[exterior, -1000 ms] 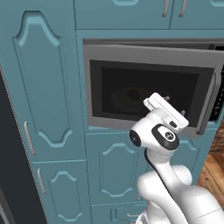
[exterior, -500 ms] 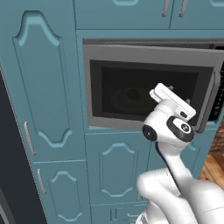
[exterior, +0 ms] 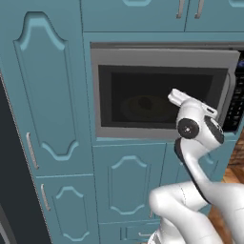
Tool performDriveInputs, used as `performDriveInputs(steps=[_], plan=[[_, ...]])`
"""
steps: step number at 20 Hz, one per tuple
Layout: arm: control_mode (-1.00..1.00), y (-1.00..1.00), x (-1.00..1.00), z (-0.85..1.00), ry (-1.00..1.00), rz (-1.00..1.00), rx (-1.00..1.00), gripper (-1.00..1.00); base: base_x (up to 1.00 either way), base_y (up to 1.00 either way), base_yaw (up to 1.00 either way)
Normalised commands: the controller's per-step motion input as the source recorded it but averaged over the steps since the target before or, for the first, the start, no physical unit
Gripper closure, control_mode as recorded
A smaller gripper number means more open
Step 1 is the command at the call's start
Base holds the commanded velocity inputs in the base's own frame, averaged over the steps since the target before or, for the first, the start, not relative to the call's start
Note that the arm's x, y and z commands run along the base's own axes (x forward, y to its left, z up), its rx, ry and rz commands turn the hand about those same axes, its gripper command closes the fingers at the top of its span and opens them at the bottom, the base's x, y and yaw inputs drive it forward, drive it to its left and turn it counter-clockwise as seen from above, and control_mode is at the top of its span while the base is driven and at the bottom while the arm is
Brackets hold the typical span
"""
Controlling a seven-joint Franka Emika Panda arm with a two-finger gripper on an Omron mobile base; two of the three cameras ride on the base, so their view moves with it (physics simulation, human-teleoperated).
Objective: Transport the steak from the fridge to the microwave and turn on the microwave.
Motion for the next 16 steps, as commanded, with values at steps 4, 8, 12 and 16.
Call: performDriveInputs(steps=[4, 8, 12, 16], plan=[[-1.0, 0.0, 0.47, 0.09, 0.36, 0.15, 0.12, -1.0, 0.0, 0.0, 0.0], [-1.0, 0.0, 0.49, 0.07, 0.26, 0.12, 0.11, -1.0, 0.0, 0.0, 0.0], [-1.0, 0.0, 0.56, 0.0, 0.16, 0.09, 0.1, -1.0, 0.0, 0.0, 0.0], [-1.0, 0.0, 0.58, -0.07, 0.02, 0.04, 0.08, -1.0, 0.0, 0.0, 0.0]])
